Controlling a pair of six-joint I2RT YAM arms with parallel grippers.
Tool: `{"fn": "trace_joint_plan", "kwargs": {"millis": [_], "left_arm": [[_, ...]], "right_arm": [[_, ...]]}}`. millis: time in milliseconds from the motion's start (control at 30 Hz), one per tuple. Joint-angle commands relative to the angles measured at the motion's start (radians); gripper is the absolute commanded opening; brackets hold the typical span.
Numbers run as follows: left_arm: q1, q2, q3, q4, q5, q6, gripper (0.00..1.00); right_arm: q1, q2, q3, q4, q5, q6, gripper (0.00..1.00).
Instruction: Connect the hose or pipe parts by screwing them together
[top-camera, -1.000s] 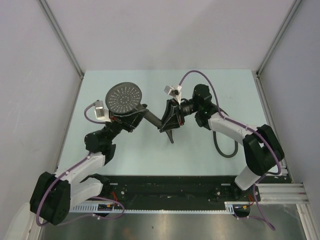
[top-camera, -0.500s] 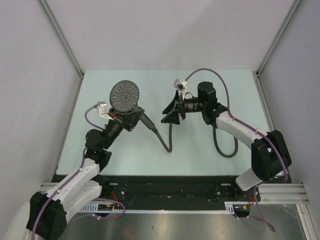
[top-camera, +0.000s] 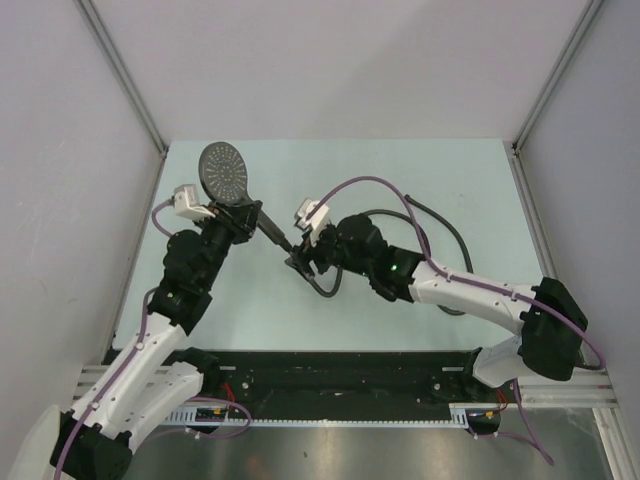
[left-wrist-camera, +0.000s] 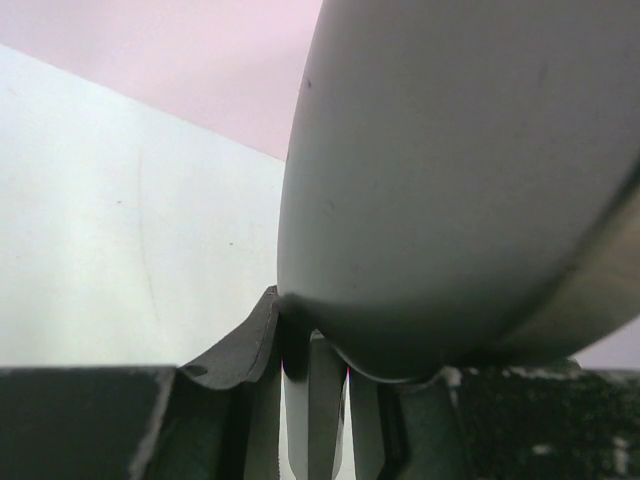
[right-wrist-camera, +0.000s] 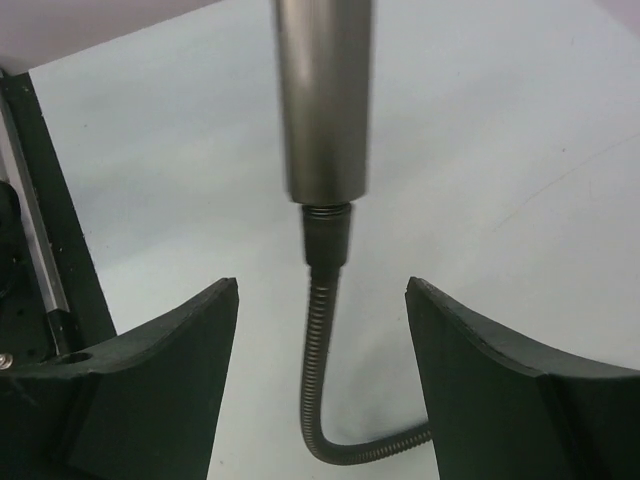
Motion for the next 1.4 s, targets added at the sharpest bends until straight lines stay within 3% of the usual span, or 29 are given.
{"fn": "trace_joint_plan", "kwargs": {"millis": [0,200,433,533,633,700,767,833,933,1033,1067,1133,1233,1367], "left_arm": [[-0.006,-0.010,0.128,-0.114,-0.112,-0.012,0.01],[-0.012,0.004,0.171,-0.148,-0.106,-0.087,0.00],[-0.021,-0.010,0.177,-0.160,-0.100,-0.121,0.00],[-0.023,-0.009,0.177,-0.168,-0.090,-0.147,0.00],[-0.024,-0.005,0.161,-0.169,-0.074,-0.194,0.00],[-0.030,0.002,0.148,-0.169,-0.049,-0.225,0.00],[-0.052,0.011,0.119,-0.168,-0.037,-0.265,0.01],[-0.081,0.016,0.093,-0.168,-0.044,-0.267,0.00],[-0.087,0.005,0.033,-0.137,-0.018,-0.221,0.00],[-0.089,-0.042,-0.062,0.054,0.069,-0.098,0.00],[-0.089,-0.059,-0.082,0.161,0.089,-0.064,0.01],[-0.084,-0.067,-0.127,0.249,0.171,-0.006,0.01],[-0.060,-0.027,-0.174,0.421,0.291,-0.024,0.00],[-0.036,0.050,-0.234,0.674,0.437,-0.078,0.00]], "right_arm": [[0.120,-0.021,-0.010,0.106,0.308,-0.117,0.73],[0.252,0.081,-0.001,0.291,0.659,-0.238,0.73],[0.298,0.188,0.065,0.336,0.819,-0.316,0.69],[0.306,0.208,0.068,0.368,0.835,-0.319,0.57],[0.307,0.213,0.068,0.401,0.845,-0.315,0.34],[0.309,0.207,0.070,0.422,0.852,-0.312,0.28],[0.307,0.199,0.073,0.428,0.839,-0.299,0.14],[0.297,0.182,0.082,0.395,0.781,-0.269,0.00],[0.266,0.148,0.102,0.297,0.645,-0.206,0.00],[0.183,0.083,0.101,0.183,0.378,-0.103,0.00],[0.121,0.069,0.101,0.133,0.192,-0.065,0.00],[0.053,0.044,0.101,0.106,0.009,-0.028,0.00],[-0.054,0.018,0.101,0.092,-0.228,0.029,0.00],[-0.183,0.033,0.087,0.201,-0.684,0.167,0.00]]}}
